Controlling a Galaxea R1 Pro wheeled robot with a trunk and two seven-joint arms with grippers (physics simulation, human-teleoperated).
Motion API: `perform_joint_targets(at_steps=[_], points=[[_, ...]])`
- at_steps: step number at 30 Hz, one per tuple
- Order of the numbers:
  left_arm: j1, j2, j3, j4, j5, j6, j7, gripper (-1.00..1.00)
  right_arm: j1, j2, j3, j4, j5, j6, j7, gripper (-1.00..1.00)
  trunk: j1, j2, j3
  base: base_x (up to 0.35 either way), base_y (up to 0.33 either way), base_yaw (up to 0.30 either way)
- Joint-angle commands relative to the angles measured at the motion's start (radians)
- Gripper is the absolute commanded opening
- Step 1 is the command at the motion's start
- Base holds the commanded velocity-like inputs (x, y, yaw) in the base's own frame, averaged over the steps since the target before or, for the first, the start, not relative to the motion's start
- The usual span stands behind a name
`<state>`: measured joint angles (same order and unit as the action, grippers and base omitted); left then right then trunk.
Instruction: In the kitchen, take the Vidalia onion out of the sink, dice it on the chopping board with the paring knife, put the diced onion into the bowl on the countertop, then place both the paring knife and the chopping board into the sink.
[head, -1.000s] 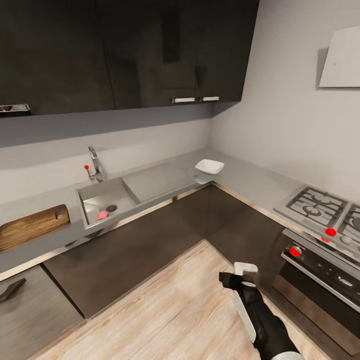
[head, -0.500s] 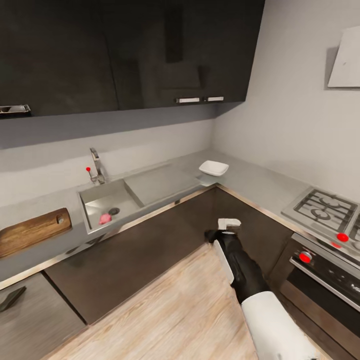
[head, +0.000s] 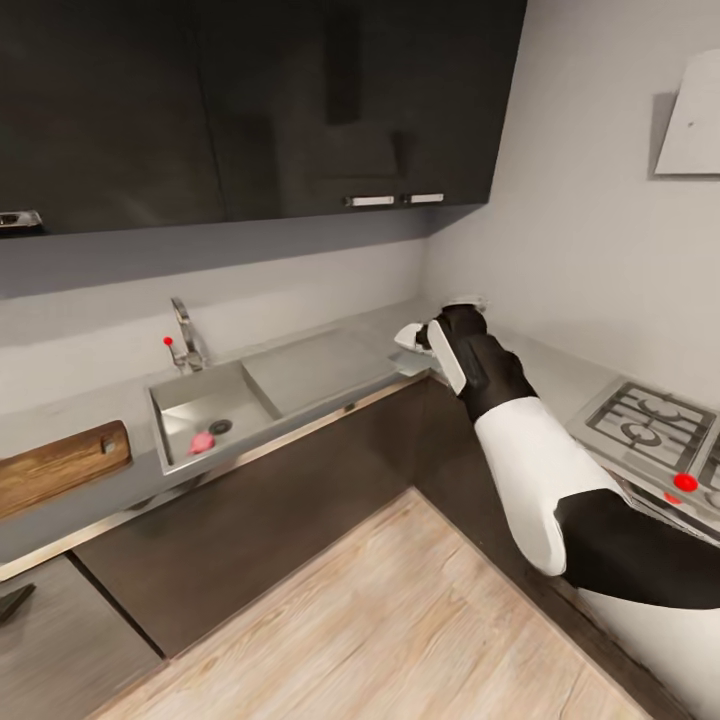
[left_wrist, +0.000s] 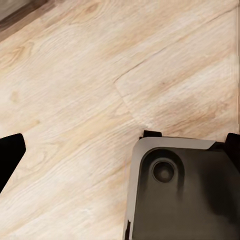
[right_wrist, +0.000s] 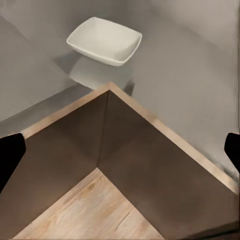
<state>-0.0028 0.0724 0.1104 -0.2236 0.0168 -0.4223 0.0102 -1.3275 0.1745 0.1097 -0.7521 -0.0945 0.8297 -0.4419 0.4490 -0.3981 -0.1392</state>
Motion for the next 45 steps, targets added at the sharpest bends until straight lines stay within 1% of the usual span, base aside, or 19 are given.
perform_joint_targets(at_steps=[1, 4, 8, 9, 11, 13, 19, 22, 24, 25, 27, 31, 35, 39, 45], points=[[0.0, 0.0, 0.0, 0.0, 0.002, -0.002, 0.001, 1.0, -0.008, 0.0, 0.0, 0.004, -0.011, 0.002, -0.01, 1.0, 0.001, -0.002, -0.002, 0.206, -0.208, 0.0], [0.0, -0.001, 0.0, 0.0, 0.002, -0.002, 0.002, 1.0, -0.024, 0.0, -0.023, 0.015, -0.011, -0.001, -0.009, 1.0, 0.001, -0.002, -0.002, 0.214, -0.219, 0.0], [0.0, -0.002, 0.0, 0.0, 0.002, -0.001, 0.002, 1.0, -0.029, 0.0, -0.126, 0.019, -0.012, -0.003, -0.006, 1.0, 0.001, -0.002, -0.002, 0.219, -0.253, 0.0], [0.0, -0.002, 0.0, 0.001, 0.002, -0.001, 0.002, 1.0, -0.03, 0.0, -0.145, 0.019, -0.012, -0.004, -0.006, 1.0, 0.001, -0.002, -0.002, 0.22, -0.264, 0.0], [0.0, -0.002, 0.001, 0.001, 0.002, -0.001, 0.002, 1.0, -0.03, 0.0, -0.167, 0.021, -0.013, -0.004, -0.005, 1.0, 0.001, -0.002, -0.002, 0.22, -0.266, 0.0], [0.0, -0.001, 0.001, 0.004, 0.002, -0.001, 0.002, 1.0, -0.03, 0.0, -0.176, 0.023, -0.013, -0.004, -0.004, 1.0, 0.001, -0.002, -0.002, 0.225, -0.254, 0.0], [0.0, 0.0, 0.003, 0.009, 0.002, -0.001, 0.002, 1.0, -0.03, 0.0, -0.181, 0.027, -0.017, -0.004, 0.0, 1.0, 0.001, -0.002, -0.002, 0.29, -0.077, 0.0], [0.0, 0.0, 0.003, 0.009, 0.002, -0.001, 0.002, 1.0, -0.03, 0.0, -0.182, 0.029, -0.017, -0.004, 0.015, 1.0, 0.001, -0.002, -0.002, 0.313, -0.01, 0.0], [0.0, 0.0, 0.003, 0.009, 0.002, -0.001, 0.002, 1.0, -0.03, 0.0, -0.182, 0.031, -0.017, -0.004, 0.034, 1.0, 0.001, -0.002, -0.002, 0.315, 0.01, 0.0], [0.0, 0.0, 0.003, 0.009, 0.002, -0.001, 0.002, 1.0, -0.03, 0.0, -0.182, 0.032, -0.017, -0.004, 0.058, 1.0, 0.001, -0.002, -0.002, 0.304, 0.101, 0.0], [0.0, 0.0, 0.003, 0.009, 0.002, -0.001, 0.002, 1.0, -0.03, 0.0, -0.182, 0.032, -0.016, -0.004, 0.081, 1.0, 0.001, -0.002, -0.002, 0.297, 0.142, 0.0], [0.0, 0.0, 0.002, 0.009, 0.002, -0.001, 0.002, 1.0, -0.03, 0.0, -0.182, 0.037, -0.014, -0.004, 0.11, 1.0, 0.001, -0.002, -0.002, 0.287, 0.174, 0.0], [0.0, 0.0, 0.002, 0.011, 0.002, -0.001, 0.002, 1.0, -0.029, 0.0, -0.183, 0.046, -0.013, -0.006, 0.117, 1.0, 0.001, -0.002, -0.002, 0.279, -0.027, 0.0], [0.0, -0.001, 0.002, 0.012, 0.002, -0.001, 0.002, 1.0, -0.027, 0.0, -0.184, 0.052, -0.011, -0.038, 0.118, 1.0, 0.001, -0.002, -0.002, 0.254, -0.177, 0.0], [0.0, 0.0, 0.002, 0.012, 0.002, -0.001, 0.002, 1.0, -0.026, 0.0, -0.184, 0.066, -0.011, -0.057, 0.119, 1.0, 0.001, -0.002, -0.002, 0.235, -0.21, 0.0]])
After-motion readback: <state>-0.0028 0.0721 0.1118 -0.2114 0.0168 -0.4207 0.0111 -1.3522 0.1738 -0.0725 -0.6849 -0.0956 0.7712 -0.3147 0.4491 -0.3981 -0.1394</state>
